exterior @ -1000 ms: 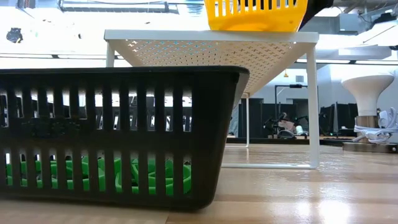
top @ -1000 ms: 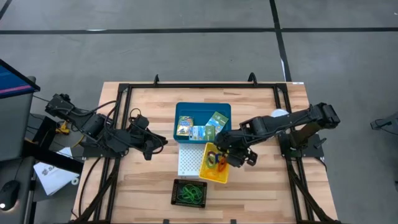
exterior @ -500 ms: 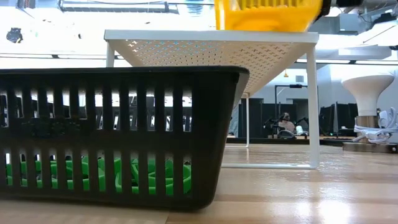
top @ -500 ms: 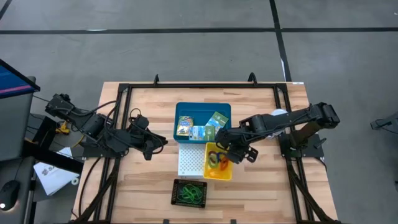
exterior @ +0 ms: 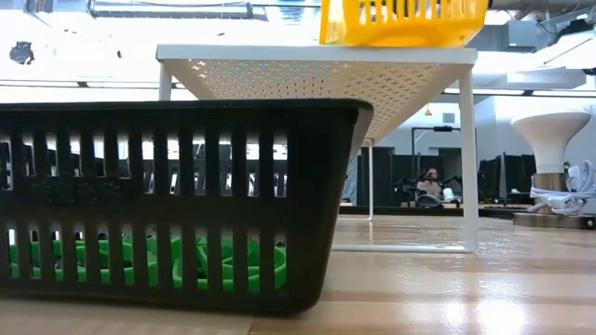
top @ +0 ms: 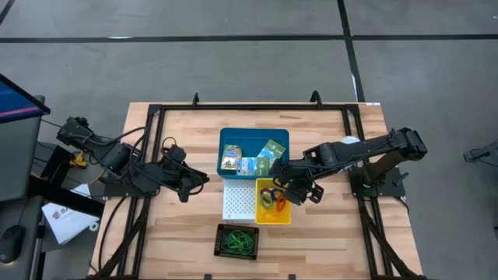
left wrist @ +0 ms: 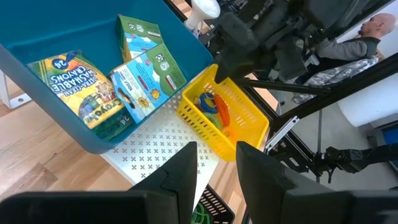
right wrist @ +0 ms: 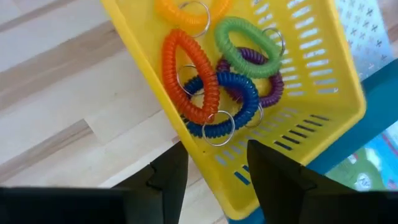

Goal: Pick & Place Office Desk Supplies
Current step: Put the yellow bin on the shelf

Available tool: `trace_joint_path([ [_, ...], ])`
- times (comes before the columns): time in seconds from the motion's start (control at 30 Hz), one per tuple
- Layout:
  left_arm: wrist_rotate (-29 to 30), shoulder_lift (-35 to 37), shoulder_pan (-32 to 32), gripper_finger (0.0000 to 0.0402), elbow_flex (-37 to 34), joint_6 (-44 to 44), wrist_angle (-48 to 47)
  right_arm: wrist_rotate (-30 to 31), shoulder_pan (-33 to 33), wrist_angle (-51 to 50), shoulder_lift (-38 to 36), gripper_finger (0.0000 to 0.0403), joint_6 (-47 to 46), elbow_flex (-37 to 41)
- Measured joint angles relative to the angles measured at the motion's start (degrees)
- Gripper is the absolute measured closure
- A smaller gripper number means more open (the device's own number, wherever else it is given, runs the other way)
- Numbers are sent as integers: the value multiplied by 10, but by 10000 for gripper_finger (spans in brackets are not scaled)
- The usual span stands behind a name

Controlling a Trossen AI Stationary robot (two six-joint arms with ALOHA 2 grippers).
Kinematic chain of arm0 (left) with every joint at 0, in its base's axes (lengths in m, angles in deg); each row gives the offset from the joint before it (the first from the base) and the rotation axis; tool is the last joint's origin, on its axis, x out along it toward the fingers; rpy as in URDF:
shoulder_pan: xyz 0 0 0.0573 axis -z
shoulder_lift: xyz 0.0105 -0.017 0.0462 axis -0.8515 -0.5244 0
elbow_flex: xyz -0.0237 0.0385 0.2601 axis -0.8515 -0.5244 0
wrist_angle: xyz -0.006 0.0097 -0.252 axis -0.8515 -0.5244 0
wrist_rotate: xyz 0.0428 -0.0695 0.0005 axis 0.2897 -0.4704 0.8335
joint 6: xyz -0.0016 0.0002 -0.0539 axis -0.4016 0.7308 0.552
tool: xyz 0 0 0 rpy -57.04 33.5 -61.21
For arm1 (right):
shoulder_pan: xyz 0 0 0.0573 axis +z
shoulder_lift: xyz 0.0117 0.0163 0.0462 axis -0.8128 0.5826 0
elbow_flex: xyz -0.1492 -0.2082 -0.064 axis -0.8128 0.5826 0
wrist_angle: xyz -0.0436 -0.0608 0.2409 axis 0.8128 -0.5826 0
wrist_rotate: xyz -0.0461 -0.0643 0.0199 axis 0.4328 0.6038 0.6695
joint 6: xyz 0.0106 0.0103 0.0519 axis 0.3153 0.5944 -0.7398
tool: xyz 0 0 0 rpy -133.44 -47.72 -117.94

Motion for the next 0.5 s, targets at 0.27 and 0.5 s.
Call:
trace_joint_path([
  [0.27,0,0,0,295,0,0,-2,-3,7,-16,0,234,-5,-16],
  [0.5,0,0,0,295,0,0,-2,-4,11,-49,0,232,-20,-16],
])
